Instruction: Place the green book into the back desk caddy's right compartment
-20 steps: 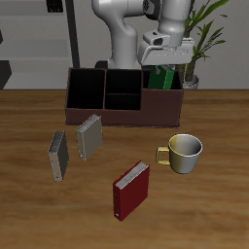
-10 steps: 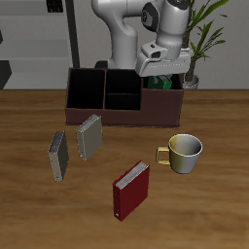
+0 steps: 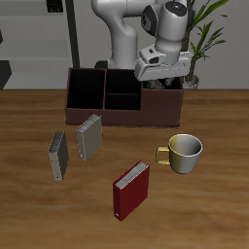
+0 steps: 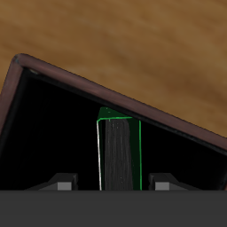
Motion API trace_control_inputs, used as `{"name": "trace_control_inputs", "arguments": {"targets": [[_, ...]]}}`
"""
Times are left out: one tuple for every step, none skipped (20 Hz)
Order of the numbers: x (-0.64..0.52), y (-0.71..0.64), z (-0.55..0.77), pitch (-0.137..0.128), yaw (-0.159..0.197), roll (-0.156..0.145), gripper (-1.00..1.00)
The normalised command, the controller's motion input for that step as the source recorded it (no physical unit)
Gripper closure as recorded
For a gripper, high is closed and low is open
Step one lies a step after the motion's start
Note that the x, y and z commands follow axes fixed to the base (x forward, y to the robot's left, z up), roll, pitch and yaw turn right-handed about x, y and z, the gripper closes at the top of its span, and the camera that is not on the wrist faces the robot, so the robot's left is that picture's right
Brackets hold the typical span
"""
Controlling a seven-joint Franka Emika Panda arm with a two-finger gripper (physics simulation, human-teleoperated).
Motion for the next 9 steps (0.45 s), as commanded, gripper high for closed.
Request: {"name": "trace_control_inputs", "arguments": {"targets": [[0.05, -0.01, 0.04, 0.024, -0.009, 0.025, -1.00], [-0.01, -0.02, 0.06, 0.042, -0.041, 0.019, -1.00], [0.05, 0.00, 0.07, -0.008, 0.006, 0.014, -1.00], [0.01, 0.01, 0.09, -0.005, 0.024, 0.035, -1.00], [0.02, -0.02, 0.12, 0.003, -0.011, 0.013, -1.00], [-0.02, 0.01, 0.18, 0.014, 0.005, 0.022, -1.00], [0.01, 0.00, 0.14, 0.005, -0.010, 0.010, -1.00], [-0.04, -0.05, 0.22, 0.010, -0.080, 0.016, -1.00], [-0.02, 0.01, 0.14, -0.003, -0.019, 0.018, -1.00]]}}
